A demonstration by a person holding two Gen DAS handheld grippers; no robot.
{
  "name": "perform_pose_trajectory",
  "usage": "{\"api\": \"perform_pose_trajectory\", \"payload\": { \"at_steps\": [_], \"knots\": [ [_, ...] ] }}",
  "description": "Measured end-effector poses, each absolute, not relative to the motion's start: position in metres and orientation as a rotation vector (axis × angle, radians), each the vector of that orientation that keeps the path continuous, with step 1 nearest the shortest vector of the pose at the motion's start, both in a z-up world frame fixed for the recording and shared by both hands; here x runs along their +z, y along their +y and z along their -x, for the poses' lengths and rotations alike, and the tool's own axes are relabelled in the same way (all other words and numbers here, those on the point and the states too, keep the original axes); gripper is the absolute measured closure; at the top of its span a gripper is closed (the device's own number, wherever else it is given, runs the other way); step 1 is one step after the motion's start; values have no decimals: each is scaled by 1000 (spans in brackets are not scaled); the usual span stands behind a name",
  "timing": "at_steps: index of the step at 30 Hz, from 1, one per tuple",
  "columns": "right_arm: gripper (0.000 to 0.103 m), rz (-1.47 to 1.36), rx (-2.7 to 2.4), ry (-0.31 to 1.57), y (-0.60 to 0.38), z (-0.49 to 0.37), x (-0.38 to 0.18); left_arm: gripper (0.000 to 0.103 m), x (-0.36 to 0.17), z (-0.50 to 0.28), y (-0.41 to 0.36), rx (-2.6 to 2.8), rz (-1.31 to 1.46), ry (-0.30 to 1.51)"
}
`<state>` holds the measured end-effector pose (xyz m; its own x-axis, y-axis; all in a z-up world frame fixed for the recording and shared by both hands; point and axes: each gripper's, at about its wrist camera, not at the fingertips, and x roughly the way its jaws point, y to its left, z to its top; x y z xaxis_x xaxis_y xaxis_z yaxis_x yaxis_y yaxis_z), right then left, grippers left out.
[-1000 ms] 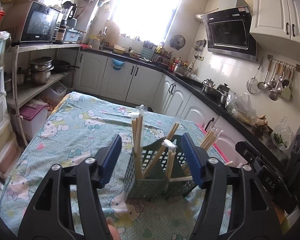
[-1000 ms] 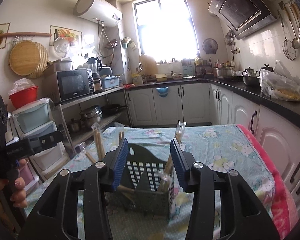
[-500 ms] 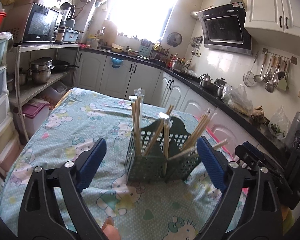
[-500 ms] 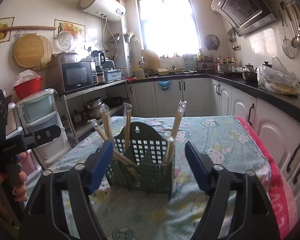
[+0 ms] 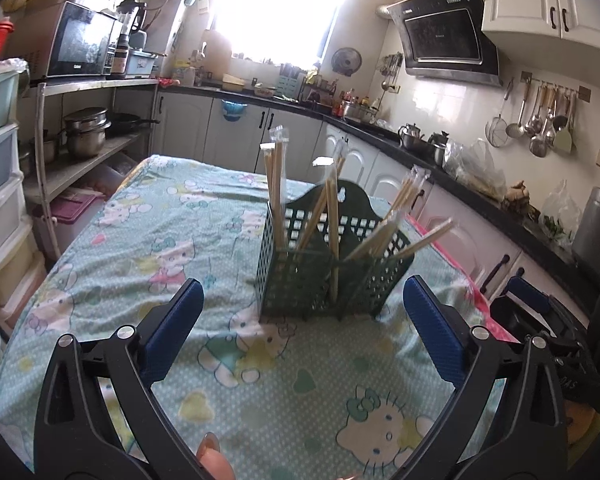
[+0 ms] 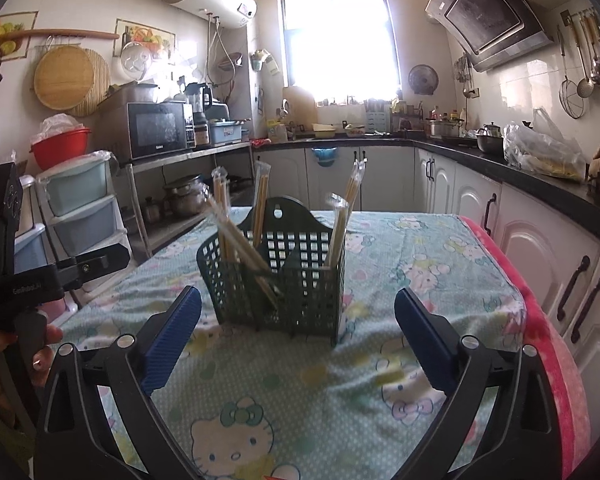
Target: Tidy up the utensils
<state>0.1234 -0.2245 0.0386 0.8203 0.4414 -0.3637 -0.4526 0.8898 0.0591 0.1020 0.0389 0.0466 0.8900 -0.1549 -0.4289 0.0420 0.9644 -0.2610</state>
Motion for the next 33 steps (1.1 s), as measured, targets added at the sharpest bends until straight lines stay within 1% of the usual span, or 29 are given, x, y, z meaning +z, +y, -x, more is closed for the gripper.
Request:
{"api": "perform_pose_trajectory", "payload": {
  "at_steps": [14,22,27,33],
  "knots": [
    [7,66,445,458,-219,-103,-1,11,8,-81,26,-84,194,529],
    [7,42,440,471,-223,-95,-20,11,-7,-70,18,-74,191,503],
    [7,47,433,436,-223,-87,-24,11,-7,-64,14,-60,169,457],
    [7,29,421,343,-231,-74,-23,11,-7,-57,13,-65,186,400]
  ]
}}
